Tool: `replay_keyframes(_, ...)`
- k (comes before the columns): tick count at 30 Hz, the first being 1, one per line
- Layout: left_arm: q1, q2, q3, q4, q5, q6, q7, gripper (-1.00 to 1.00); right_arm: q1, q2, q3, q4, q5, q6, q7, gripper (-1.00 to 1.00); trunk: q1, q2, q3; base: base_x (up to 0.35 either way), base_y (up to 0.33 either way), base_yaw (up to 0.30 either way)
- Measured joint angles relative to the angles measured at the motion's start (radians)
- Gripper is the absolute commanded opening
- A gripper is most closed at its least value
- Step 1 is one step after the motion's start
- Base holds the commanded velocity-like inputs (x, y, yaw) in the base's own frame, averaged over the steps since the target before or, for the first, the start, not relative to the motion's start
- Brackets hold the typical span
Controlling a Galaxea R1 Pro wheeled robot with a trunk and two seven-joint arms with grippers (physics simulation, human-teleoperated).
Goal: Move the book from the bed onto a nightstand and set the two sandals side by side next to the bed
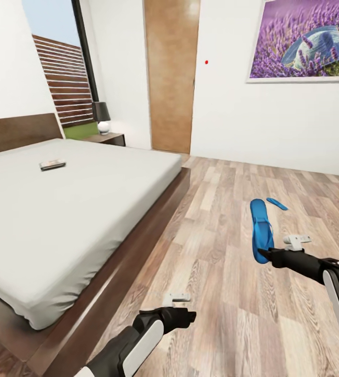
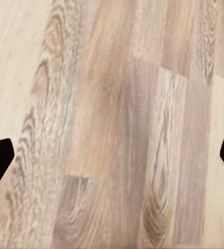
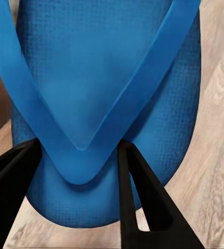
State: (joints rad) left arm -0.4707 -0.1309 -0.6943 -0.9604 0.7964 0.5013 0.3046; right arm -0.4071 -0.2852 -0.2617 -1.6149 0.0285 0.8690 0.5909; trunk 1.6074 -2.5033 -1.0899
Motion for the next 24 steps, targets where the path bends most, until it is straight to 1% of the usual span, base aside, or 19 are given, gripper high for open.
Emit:
replay_keyframes(5, -0.001, 0.000, 0.000, 0.000, 0.000, 0.000, 0.000, 1.00, 0.006, -0.001, -0.005, 0.000, 0.000, 0.001, 0.000, -1.00, 0.000, 0.000, 0.000, 0.066, -0.316, -0.080)
replay_keyframes(12, -0.001, 0.005, 0.008, 0.003, 0.001, 0.001, 0.000, 1.00, 0.006, -0.001, -0.007, 0.000, -0.001, -0.002, 0.002, -1.00, 0.000, 0.000, 0.000, 0.201, -0.261, -0.030)
replay_keyframes(17, -0.002, 0.011, 0.013, 0.034, 0.003, 0.000, 0.000, 1.00, 0.002, -0.002, -0.007, 0.000, 0.000, -0.002, 0.004, -1.00, -0.001, 0.000, 0.000, 0.300, -0.077, -0.192)
replay_keyframes(24, -0.003, 0.011, 0.014, 0.045, 0.004, 0.000, 0.000, 1.00, 0.001, 0.000, -0.008, 0.000, 0.000, -0.002, 0.005, -1.00, -0.001, 0.000, 0.000, 0.313, 0.057, -0.241)
